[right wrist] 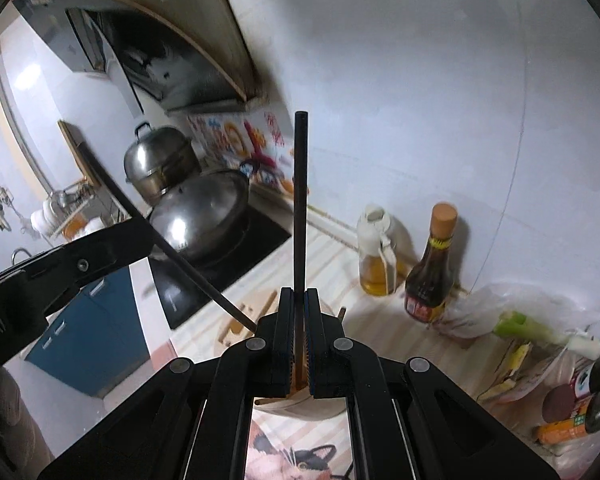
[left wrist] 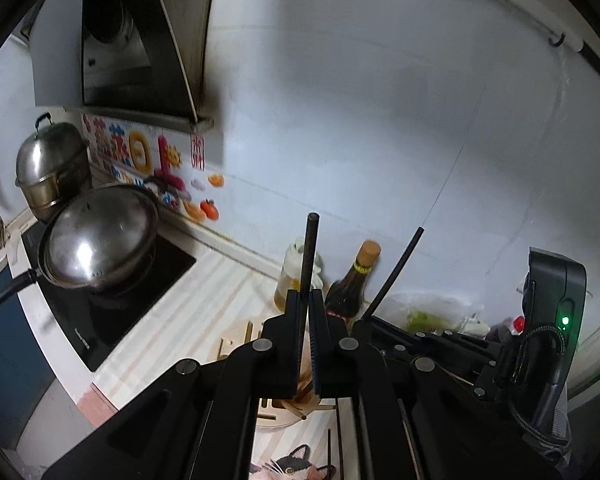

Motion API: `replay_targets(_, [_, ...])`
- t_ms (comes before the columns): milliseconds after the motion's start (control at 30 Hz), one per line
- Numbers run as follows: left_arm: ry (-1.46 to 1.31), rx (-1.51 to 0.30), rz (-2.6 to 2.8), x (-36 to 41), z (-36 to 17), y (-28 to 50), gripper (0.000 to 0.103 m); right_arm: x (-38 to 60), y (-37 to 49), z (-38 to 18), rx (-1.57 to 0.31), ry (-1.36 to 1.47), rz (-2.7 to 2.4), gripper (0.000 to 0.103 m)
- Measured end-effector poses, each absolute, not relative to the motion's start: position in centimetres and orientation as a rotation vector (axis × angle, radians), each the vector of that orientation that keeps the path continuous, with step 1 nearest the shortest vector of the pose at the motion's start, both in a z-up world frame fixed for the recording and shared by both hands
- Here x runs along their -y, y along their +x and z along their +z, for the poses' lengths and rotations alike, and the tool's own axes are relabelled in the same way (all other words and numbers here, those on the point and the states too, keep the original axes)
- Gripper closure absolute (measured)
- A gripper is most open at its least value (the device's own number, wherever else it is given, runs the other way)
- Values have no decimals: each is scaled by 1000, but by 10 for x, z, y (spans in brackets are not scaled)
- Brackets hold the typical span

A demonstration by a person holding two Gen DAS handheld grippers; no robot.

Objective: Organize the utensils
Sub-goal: 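Lower both chopsticks into the holder and open both tools, then move both tools back down to the chopsticks on the counter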

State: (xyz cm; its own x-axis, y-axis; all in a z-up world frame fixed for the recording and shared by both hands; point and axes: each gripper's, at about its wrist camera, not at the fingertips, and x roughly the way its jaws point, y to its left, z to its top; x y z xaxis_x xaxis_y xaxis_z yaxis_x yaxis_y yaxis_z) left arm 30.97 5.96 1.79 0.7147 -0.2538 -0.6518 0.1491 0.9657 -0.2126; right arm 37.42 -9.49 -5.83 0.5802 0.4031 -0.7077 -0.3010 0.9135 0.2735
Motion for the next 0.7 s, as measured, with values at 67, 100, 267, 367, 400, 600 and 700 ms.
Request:
replay_targets(67, [-158,-782,-242,-59,11,314,101,91,377,-66,-898,111,423,98])
replay_targets(100, [-163,-797,-246,-60,10,314,101,91,379,-70,-925,112,422,98])
replay_targets(267, [-191,-822,-233,-63,13,313,93,101,380,-71,-946,159,413,81])
replay_targets(367, [-187,-796,-183,-68,19,305,30,118,373,-63,-925,195,382,67])
replay_targets(400, [-188,-777,-154,-71,20,300,16,122,370,-61,-918,198,369,64])
replay_targets(600, [-194,-720,-72,-82,7,272,1,162,338,-64,-902,187,214,28])
replay_targets(700, [-145,-731,1,-77,-12,259,0,181,324,-79,-924,188,142,23])
